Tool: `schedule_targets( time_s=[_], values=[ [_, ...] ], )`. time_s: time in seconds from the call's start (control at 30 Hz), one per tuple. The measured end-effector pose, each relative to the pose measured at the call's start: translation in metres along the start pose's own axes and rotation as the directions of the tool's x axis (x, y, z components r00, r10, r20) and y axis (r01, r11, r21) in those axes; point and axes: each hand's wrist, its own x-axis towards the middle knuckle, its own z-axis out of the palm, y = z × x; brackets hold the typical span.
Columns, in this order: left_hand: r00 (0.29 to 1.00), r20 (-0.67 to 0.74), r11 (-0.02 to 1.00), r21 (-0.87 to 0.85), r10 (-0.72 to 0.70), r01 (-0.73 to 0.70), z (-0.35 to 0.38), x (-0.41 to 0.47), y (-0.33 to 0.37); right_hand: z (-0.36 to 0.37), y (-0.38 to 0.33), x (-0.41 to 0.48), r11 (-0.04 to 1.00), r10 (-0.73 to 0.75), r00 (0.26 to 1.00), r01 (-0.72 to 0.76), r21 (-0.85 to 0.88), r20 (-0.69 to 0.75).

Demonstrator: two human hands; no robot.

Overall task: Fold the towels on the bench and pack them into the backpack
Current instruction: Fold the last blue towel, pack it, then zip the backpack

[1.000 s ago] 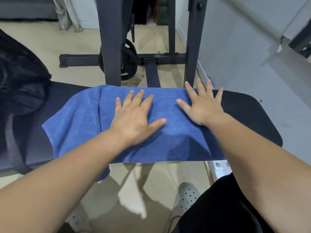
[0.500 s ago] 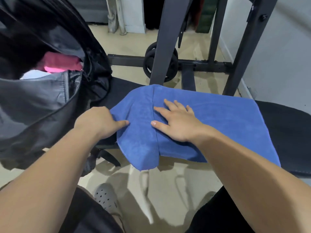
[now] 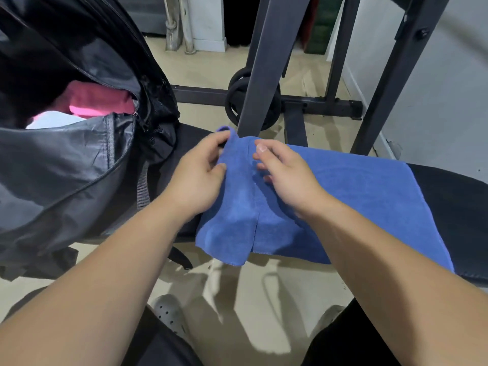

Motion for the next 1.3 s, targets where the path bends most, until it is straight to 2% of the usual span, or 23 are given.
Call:
schedule_targets(
  time_s=[0.1, 0.23, 0.3, 0.4, 0.5, 0.57, 0.63, 0.73, 0.8, 0.9, 1.0, 1.13, 1.3],
  values=[
    [0.989, 0.143, 1.0, -0.011, 0.026, -0.024, 0.023, 0.002, -0.004, -0.001, 0.002, 0.004, 0.979, 0.114, 0.993, -0.116, 0.166, 0.024],
    [0.934, 0.356, 0.999, -0.045, 0.028, -0.013, 0.047, -0.004, -0.004, -0.007, 0.013, 0.009, 0.971, 0.187, 0.982, -0.18, 0.156, -0.03],
    [0.921, 0.389, 1.0, 0.0, 0.01, -0.011, 0.052, -0.004, -0.005, -0.011, 0.017, 0.013, 0.966, 0.215, 0.973, -0.2, 0.166, -0.081],
    [0.964, 0.264, 0.995, 0.1, -0.013, -0.014, 0.054, -0.008, -0.003, -0.017, 0.023, 0.018, 0.966, 0.232, 0.962, -0.211, 0.148, -0.147],
    [0.996, 0.083, 0.947, 0.32, -0.033, 0.005, 0.05, -0.013, 0.003, -0.021, 0.031, 0.023, 0.952, 0.259, 0.947, -0.217, 0.213, -0.189],
    [0.992, 0.071, 0.892, 0.448, -0.1, 0.058, 0.045, -0.015, 0.005, -0.025, 0.032, 0.027, 0.935, 0.281, 0.936, -0.218, 0.281, -0.21],
    [0.98, 0.119, 0.849, 0.522, -0.161, 0.076, 0.04, -0.017, 0.006, -0.028, 0.03, 0.027, 0.914, 0.29, 0.934, -0.206, 0.349, -0.21],
    [0.952, 0.187, 0.853, 0.508, -0.243, 0.118, 0.028, -0.022, 0.006, -0.033, 0.03, 0.029, 0.913, 0.292, 0.928, -0.198, 0.356, -0.233],
    [0.948, 0.159, 0.866, 0.469, -0.276, 0.174, 0.015, -0.026, 0.005, -0.034, 0.03, 0.03, 0.926, 0.266, 0.94, -0.187, 0.329, -0.215],
    [0.96, 0.011, 0.875, 0.415, -0.281, 0.251, -0.007, -0.028, 0.002, -0.028, 0.024, 0.034, 0.945, 0.216, 0.959, -0.157, 0.287, -0.185],
    [0.954, -0.143, 0.89, 0.344, -0.264, 0.298, -0.025, -0.031, 0.002, -0.018, 0.011, 0.044, 0.974, 0.206, 0.956, -0.178, 0.143, -0.209],
    [0.928, -0.274, 0.927, 0.206, -0.252, 0.312, -0.039, -0.04, 0.008, 0.004, -0.01, 0.07, 0.987, 0.153, 0.959, -0.158, 0.0, -0.24],
    [0.888, -0.439, 0.919, 0.279, -0.136, 0.278, -0.057, -0.048, 0.024, 0.032, -0.051, 0.094, 0.996, 0.065, 0.981, -0.073, -0.04, -0.182]
  ],
)
